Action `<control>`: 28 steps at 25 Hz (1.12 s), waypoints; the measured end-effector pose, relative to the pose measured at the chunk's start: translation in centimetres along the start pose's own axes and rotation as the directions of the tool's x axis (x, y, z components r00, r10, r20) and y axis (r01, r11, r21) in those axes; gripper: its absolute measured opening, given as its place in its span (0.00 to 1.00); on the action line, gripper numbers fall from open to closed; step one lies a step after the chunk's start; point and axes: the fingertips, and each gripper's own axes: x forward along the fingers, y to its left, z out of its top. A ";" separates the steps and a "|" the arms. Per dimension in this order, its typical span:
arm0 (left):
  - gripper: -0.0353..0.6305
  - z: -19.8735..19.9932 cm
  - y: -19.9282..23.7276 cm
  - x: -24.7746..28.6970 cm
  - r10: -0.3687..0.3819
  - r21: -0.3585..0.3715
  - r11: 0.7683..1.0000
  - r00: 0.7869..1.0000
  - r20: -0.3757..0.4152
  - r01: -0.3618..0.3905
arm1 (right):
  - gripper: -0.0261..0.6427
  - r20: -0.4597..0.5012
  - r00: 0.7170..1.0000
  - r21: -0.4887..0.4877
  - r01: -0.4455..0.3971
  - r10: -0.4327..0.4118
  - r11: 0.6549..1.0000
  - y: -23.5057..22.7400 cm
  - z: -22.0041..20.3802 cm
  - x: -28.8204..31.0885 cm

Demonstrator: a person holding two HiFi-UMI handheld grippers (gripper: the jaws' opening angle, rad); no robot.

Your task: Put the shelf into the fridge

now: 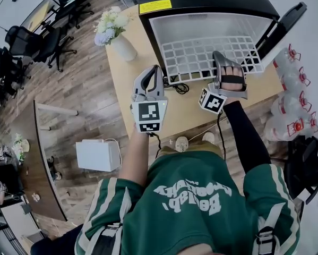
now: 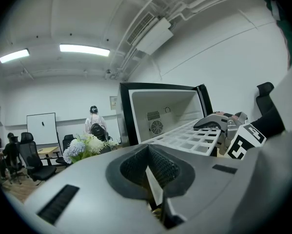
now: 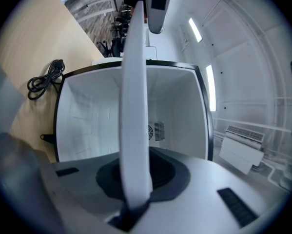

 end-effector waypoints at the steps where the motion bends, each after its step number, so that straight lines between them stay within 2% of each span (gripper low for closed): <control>1: 0.05 0.0 0.1 0.0 0.001 0.000 1.000 1.000 0.000 -0.001 | 0.09 -0.003 1.000 0.001 0.000 0.000 1.000 0.0 0.0 0.0; 11: 0.05 -0.2 0.8 0.3 -0.008 -0.006 1.000 1.000 0.005 0.008 | 0.09 -0.040 0.999 0.000 -0.034 0.034 0.999 -0.5 -0.2 -0.4; 23: 0.05 -1.1 -0.7 1.6 -0.085 -0.015 0.996 0.996 -0.003 0.085 | 0.09 -0.097 0.994 -0.026 -0.045 0.042 0.999 0.0 -0.3 -0.2; 28: 0.05 -0.9 -0.5 2.0 -0.085 -0.024 0.996 0.996 0.008 0.085 | 0.09 -0.124 0.990 -0.027 -0.065 0.061 0.998 0.1 0.1 1.5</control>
